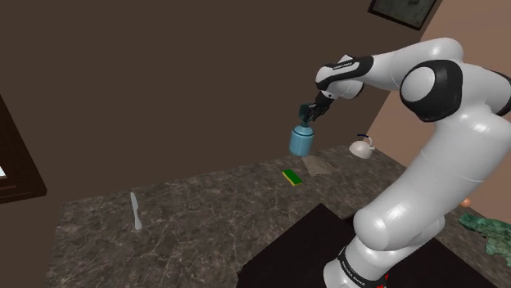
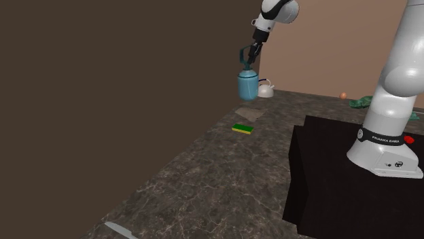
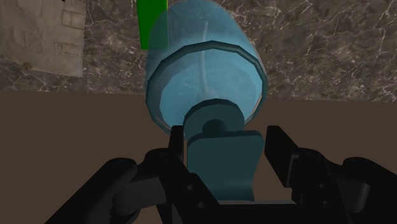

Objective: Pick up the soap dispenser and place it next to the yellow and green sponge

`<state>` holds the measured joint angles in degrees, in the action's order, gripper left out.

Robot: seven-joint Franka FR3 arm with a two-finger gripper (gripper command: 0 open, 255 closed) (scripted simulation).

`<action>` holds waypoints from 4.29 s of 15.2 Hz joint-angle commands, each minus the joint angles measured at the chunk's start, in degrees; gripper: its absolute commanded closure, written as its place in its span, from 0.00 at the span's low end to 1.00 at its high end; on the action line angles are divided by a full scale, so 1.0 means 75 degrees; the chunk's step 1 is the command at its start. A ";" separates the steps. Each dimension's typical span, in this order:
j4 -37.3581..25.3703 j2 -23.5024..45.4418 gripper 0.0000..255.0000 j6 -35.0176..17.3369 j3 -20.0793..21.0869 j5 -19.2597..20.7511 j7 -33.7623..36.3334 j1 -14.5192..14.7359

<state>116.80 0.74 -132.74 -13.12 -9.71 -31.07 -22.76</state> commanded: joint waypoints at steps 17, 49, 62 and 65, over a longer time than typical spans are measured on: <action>0.0888 0.0860 1.00 -0.1694 0.0085 -0.0670 -0.0624 -0.0024; 0.1037 0.3401 1.00 -0.4294 0.1241 -0.2776 -0.2547 -0.0811; 0.1028 0.3439 0.00 -0.4326 0.1268 -0.2800 -0.2575 -0.0834; 0.1316 0.2881 0.00 -0.4040 0.1019 -0.2570 -0.2378 -0.0673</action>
<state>125.96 24.00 -163.95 -4.64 -29.82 -49.77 -28.52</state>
